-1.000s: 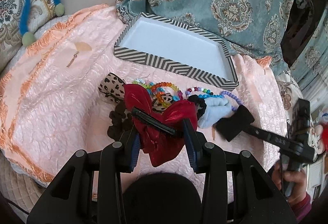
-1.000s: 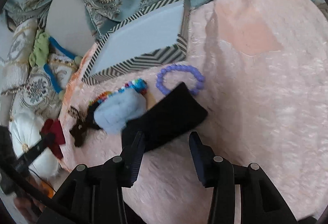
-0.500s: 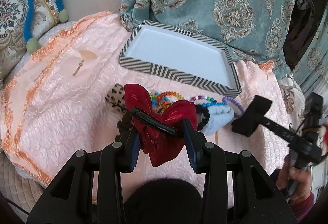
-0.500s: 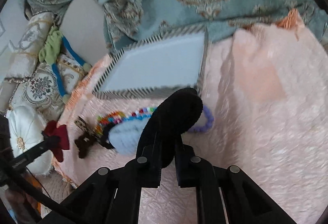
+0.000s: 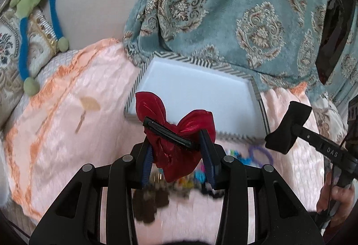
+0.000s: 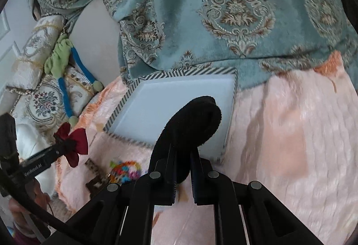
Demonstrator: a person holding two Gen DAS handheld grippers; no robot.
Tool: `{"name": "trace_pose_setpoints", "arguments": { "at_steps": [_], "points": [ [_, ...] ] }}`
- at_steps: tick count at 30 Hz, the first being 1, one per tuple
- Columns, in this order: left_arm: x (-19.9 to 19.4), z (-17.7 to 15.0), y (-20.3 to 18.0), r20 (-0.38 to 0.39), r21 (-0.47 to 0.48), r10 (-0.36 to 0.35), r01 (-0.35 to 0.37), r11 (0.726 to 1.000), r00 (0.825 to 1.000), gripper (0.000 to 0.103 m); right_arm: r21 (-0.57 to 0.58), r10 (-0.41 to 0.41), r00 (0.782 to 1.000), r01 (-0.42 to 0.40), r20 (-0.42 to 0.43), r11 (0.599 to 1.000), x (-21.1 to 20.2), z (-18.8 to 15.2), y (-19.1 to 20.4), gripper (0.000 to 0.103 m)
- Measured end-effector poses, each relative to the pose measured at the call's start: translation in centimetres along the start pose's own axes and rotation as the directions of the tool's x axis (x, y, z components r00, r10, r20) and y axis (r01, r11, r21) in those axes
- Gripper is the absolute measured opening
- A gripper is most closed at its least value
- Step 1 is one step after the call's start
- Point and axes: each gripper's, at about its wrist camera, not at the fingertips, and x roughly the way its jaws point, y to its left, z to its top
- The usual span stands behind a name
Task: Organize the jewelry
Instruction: 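Carry the red bow and black pouch over the white striped tray with both tools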
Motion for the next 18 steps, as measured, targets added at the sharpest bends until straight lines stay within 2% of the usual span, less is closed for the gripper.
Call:
{"name": "trace_pose_setpoints", "arguments": {
  "at_steps": [4,7,10,15,18],
  "points": [
    [3.5,3.1,0.1,-0.011,0.012,0.014,-0.014,1.0,1.0,0.038,-0.015,-0.032,0.999,0.032,-0.022,0.999,2.8,2.4,-1.0,0.01],
    [7.1,5.1,0.4,-0.053,-0.002,0.01,-0.01,1.0,0.999,0.038,-0.002,-0.042,0.998,0.042,-0.036,0.999,5.1,3.9,-2.2,0.009],
    [10.3,6.7,0.4,-0.081,-0.003,0.012,-0.013,1.0,0.997,0.038,0.02,-0.022,0.997,0.024,-0.078,1.0,7.9,5.3,-3.4,0.009],
    [15.9,9.1,-0.1,-0.134,0.028,0.014,-0.01,1.0,0.991,0.038,-0.03,-0.028,0.983,0.023,-0.184,0.999,12.6,7.0,-4.6,0.009],
    [18.4,10.1,-0.3,-0.142,0.05,0.05,-0.043,0.998,0.989,0.039,-0.027,-0.045,0.975,0.04,-0.218,0.999,14.9,7.6,-5.8,0.009]
  ]
}}
